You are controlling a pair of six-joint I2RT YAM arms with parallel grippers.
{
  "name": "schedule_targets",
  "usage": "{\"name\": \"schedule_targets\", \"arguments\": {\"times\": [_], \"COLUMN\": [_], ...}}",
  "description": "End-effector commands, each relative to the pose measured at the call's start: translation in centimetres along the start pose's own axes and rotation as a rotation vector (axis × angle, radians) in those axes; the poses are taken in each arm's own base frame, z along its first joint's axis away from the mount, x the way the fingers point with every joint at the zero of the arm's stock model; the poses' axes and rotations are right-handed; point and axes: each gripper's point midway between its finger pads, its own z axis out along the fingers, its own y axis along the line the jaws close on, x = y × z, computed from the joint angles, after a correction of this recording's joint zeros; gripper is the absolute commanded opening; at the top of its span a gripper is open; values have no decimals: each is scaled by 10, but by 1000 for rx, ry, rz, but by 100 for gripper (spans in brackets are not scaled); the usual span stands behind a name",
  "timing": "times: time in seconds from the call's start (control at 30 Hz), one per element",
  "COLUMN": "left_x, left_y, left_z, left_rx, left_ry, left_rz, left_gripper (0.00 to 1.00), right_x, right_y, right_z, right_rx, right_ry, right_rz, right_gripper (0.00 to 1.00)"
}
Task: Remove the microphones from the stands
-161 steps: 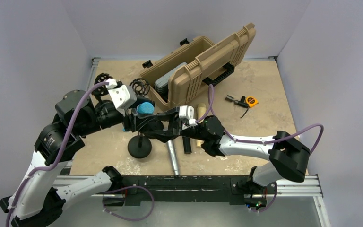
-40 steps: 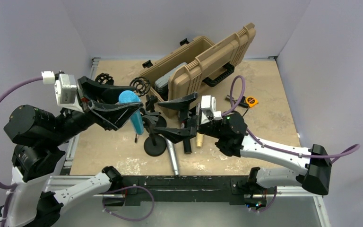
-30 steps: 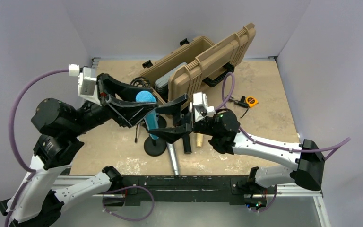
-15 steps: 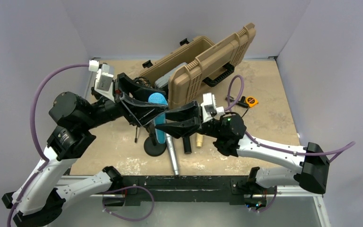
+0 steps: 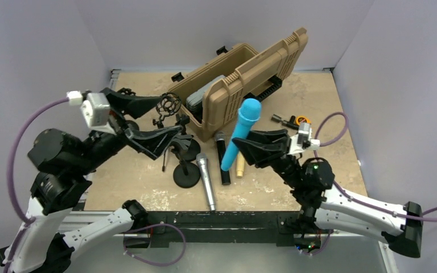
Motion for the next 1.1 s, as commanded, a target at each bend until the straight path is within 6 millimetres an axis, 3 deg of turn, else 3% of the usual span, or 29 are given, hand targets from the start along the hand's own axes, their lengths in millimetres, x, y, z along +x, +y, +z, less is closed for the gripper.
{"name": "schedule_targets", "arguments": {"times": [0.0,0.13,0.3,0.43,0.6,0.77,1.07], "left_x": [-8,-4,10,26,37,53,75], "left_y": [32,43,49,60,72,80,83], "left_z": [-20,-22,-16,-13,-15,-19,-23], "left_rx": [-179,-224,-229,-269,-312,-338,-331], "left_ry": [-45,-51,-14,12,23,50,81], "left_rz": [137,178,203,218,264,298,316], "left_gripper": [100,99,97,97,96,95,94], "right_x": [-1,30,89,120,143,172,194], "right_y": [-63,-109,-154,-171,-212,-232,-258], "right_z": [-49,-86,-115,-129,-154,-171,-166], "right_rx": [369,668,960,1078,1210,1309,1375], "right_ry": [-58,-13,144,194,272,406,569], "right_rz": [116,221,247,282,266,201,59], "right_gripper": [0,0,0,0,0,0,0]}}
